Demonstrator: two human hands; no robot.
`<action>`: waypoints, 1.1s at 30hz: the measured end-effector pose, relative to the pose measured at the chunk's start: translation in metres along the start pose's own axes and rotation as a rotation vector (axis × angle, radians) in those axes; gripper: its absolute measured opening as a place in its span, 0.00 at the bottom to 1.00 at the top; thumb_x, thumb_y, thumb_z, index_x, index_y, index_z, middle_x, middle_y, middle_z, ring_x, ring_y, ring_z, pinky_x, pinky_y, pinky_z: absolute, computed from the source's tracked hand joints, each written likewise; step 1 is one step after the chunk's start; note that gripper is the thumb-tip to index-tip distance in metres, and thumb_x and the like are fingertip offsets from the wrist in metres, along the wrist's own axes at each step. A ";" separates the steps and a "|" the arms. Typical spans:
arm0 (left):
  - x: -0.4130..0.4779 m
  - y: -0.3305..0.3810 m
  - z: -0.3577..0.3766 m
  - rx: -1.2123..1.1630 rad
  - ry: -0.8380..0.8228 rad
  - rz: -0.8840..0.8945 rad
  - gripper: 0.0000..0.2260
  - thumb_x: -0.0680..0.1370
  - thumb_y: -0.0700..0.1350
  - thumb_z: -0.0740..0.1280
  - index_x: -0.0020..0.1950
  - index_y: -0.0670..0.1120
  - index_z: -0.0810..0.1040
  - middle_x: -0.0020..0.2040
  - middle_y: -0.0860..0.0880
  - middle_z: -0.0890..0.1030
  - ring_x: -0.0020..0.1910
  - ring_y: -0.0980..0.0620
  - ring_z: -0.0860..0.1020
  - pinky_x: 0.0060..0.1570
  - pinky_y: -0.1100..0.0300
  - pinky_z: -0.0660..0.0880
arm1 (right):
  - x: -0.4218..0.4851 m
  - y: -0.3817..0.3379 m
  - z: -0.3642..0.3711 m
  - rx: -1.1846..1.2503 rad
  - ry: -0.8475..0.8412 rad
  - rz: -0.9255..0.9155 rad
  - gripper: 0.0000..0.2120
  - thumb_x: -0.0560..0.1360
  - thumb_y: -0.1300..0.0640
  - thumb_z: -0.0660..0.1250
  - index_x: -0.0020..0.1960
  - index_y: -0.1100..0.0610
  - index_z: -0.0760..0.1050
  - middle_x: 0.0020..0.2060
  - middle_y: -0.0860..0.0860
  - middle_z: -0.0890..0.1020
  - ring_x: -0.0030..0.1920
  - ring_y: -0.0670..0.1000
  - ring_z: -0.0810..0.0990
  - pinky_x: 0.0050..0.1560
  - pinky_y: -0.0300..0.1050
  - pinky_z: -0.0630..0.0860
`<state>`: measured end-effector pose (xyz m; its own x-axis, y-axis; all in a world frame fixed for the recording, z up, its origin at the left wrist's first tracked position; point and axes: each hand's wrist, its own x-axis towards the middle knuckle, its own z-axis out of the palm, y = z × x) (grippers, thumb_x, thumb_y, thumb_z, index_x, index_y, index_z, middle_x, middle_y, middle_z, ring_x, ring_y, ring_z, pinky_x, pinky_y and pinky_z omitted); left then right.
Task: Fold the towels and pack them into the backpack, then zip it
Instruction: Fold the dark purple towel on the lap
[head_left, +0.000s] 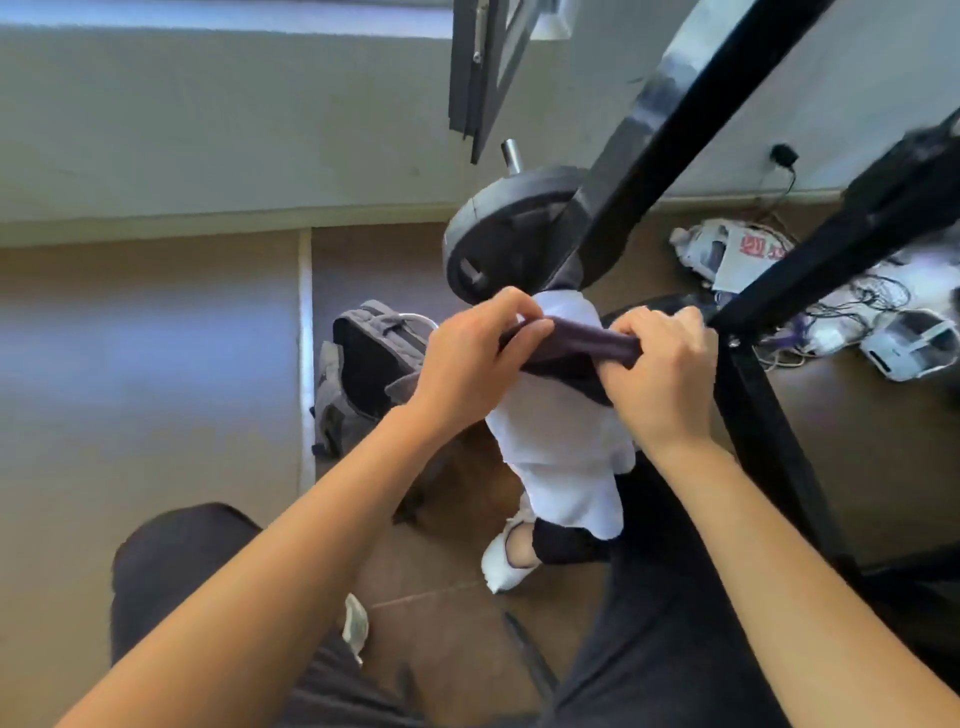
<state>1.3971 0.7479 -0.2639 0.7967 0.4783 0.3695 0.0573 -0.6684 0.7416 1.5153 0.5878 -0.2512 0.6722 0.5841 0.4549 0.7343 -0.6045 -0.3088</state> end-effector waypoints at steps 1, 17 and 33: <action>-0.009 0.012 -0.007 0.008 0.036 -0.010 0.11 0.81 0.55 0.65 0.50 0.48 0.79 0.35 0.56 0.76 0.36 0.48 0.78 0.37 0.51 0.75 | -0.001 0.000 -0.012 -0.004 0.034 -0.023 0.01 0.68 0.60 0.71 0.39 0.56 0.79 0.32 0.52 0.78 0.40 0.60 0.74 0.45 0.51 0.66; -0.079 0.099 -0.179 0.136 0.539 -0.053 0.03 0.75 0.49 0.72 0.47 0.57 0.81 0.41 0.58 0.83 0.43 0.54 0.81 0.49 0.50 0.79 | -0.044 -0.066 -0.150 0.683 -0.976 -0.070 0.12 0.75 0.54 0.76 0.55 0.58 0.84 0.50 0.56 0.87 0.52 0.55 0.86 0.55 0.49 0.83; -0.167 -0.093 -0.153 0.289 0.249 -0.931 0.08 0.76 0.57 0.71 0.44 0.53 0.81 0.43 0.51 0.83 0.48 0.44 0.81 0.44 0.55 0.74 | -0.078 -0.071 -0.009 0.985 -0.558 0.398 0.06 0.77 0.62 0.71 0.45 0.64 0.78 0.36 0.52 0.79 0.41 0.50 0.76 0.46 0.45 0.73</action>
<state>1.1664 0.8172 -0.3094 0.2138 0.9642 -0.1568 0.7631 -0.0646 0.6431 1.4102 0.5805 -0.2573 0.6383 0.7515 -0.1668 0.0592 -0.2640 -0.9627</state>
